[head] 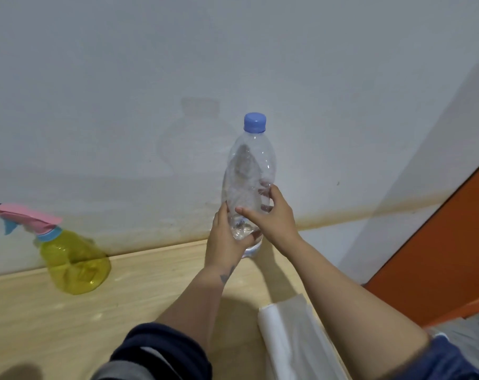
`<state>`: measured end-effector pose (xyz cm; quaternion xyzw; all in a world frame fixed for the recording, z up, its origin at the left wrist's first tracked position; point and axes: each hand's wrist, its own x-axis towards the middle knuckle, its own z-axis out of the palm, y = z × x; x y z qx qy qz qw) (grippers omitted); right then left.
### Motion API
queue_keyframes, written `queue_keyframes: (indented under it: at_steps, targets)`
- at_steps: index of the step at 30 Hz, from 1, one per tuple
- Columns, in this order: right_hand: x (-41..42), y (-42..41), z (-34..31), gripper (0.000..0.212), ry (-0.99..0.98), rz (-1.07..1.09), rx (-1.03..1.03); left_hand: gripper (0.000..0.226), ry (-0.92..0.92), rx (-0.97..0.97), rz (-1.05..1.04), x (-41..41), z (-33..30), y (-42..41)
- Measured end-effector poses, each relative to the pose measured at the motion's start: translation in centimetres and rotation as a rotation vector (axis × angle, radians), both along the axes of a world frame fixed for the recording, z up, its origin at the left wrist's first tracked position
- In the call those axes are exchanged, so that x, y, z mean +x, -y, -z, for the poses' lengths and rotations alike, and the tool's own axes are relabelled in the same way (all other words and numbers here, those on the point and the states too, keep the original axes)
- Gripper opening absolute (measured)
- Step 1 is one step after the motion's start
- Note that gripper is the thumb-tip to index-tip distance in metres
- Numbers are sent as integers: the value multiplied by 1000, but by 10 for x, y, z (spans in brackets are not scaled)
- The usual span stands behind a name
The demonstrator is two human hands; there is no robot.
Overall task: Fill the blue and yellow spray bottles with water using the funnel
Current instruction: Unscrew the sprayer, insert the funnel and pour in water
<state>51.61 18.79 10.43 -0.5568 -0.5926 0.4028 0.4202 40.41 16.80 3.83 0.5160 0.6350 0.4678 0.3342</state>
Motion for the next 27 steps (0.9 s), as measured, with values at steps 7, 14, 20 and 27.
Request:
queue_keyframes:
  at_steps: [7,14,20,27]
  targets:
    - [-4,24,-19,74,-43,-31,34,109,-43,48,-38,-5,-21,26]
    - [-10,105,-35,74,-63,-166,48,90,-82,106,-115,-13,-38,117]
    - [-8,195,-28,72,-56,-263,22,79,-72,113,-180,-7,-35,219]
    - [-4,269,-14,69,-38,-283,3,88,-37,43,-212,0,-25,296]
